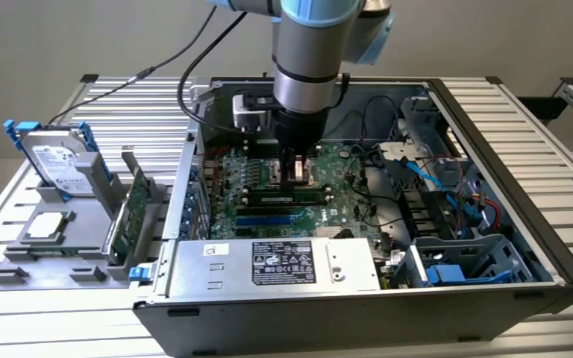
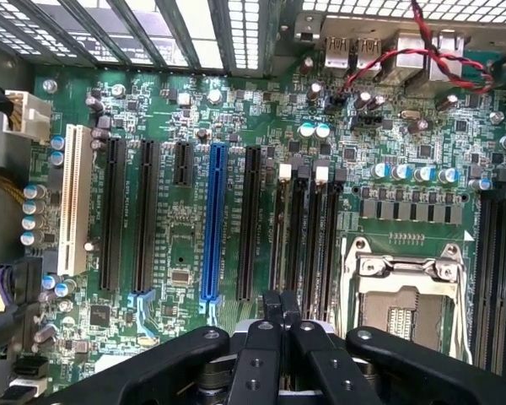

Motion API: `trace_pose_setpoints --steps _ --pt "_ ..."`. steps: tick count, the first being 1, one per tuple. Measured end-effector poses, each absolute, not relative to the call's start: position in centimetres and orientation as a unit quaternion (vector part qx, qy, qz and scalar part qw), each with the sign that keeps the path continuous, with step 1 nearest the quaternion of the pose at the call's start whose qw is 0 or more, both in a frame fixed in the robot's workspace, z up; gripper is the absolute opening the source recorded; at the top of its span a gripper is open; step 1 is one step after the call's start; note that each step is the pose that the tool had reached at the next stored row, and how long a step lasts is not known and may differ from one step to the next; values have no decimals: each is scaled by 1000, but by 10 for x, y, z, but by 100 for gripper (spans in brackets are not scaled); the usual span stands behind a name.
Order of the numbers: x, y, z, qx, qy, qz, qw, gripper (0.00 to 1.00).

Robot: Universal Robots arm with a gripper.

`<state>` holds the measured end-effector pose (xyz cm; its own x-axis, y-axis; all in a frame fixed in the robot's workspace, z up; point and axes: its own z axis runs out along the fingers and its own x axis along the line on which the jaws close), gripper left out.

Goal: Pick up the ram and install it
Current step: 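Press down the ram until it locks into place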

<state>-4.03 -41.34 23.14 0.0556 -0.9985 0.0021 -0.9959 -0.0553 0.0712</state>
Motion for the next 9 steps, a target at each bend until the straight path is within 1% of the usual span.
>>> trace_pose_setpoints --steps 9 --pt "-41 -413 226 726 -687 -21 30 11"
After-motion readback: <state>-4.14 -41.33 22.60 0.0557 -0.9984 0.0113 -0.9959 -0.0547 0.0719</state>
